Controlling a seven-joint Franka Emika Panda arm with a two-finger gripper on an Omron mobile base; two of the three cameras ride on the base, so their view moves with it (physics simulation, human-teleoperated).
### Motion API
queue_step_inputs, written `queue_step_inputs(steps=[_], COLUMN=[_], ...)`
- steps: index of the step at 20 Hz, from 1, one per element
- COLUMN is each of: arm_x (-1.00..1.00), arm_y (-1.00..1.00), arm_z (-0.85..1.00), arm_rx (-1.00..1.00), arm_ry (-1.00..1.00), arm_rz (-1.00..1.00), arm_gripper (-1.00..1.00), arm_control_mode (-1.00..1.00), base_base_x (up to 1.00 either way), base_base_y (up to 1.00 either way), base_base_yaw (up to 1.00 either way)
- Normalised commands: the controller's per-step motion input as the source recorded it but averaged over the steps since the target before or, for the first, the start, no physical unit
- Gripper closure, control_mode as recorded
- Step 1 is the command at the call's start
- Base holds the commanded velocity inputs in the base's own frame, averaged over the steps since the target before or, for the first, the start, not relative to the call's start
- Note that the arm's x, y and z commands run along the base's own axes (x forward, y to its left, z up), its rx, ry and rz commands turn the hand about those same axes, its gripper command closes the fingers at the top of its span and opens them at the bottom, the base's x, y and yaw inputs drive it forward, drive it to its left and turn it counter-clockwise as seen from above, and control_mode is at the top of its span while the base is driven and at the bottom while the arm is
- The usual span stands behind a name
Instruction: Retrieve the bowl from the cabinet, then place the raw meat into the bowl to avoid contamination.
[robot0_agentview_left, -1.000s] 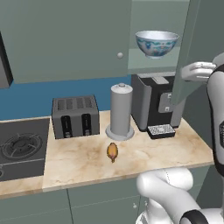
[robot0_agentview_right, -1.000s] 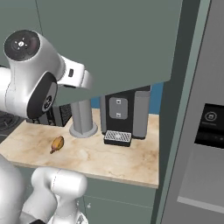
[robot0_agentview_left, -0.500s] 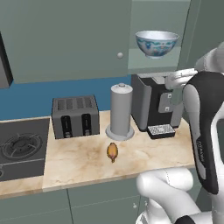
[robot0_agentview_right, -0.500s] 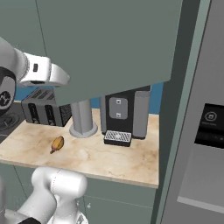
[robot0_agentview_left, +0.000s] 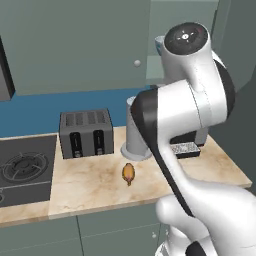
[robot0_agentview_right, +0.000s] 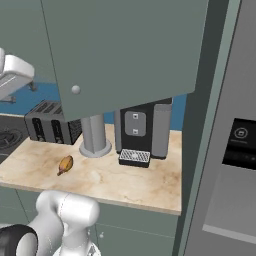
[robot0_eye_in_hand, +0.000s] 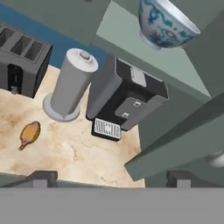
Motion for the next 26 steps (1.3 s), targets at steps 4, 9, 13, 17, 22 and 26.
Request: queue_step_inputs(steps=[4,9,13,17,22,26], arm_x=[0.36,0.35,0.19,0.04,0.29,0.24], arm_y=[0.23,-0.01,-0.04,0.0,-0.16,-0.51], arm_z=[0.01,0.1,-0.2,-0.28,-0.1,0.0], arm_rx=[-0.29,-0.18,-0.19,-0.2,-0.09,0.0], arm_ry=[0.29,0.25,0.01,0.0,0.0,0.05], arm_rz=[0.0,0.01,0.0,0.0,0.0,0.0], arm_gripper=[-1.0,-1.0,-1.0,-1.0,-1.0,-1.0], arm_control_mode=[-1.0,-1.0,-1.0,-1.0,-1.0,-1.0], base_base_x=[0.0,0.0,0.0,0.0,0.0,0.0], base_base_y=[0.0,0.0,0.0,0.0,0.0,0.0], base_base_yaw=[0.0,0.0,0.0,0.0,0.0,0.0])
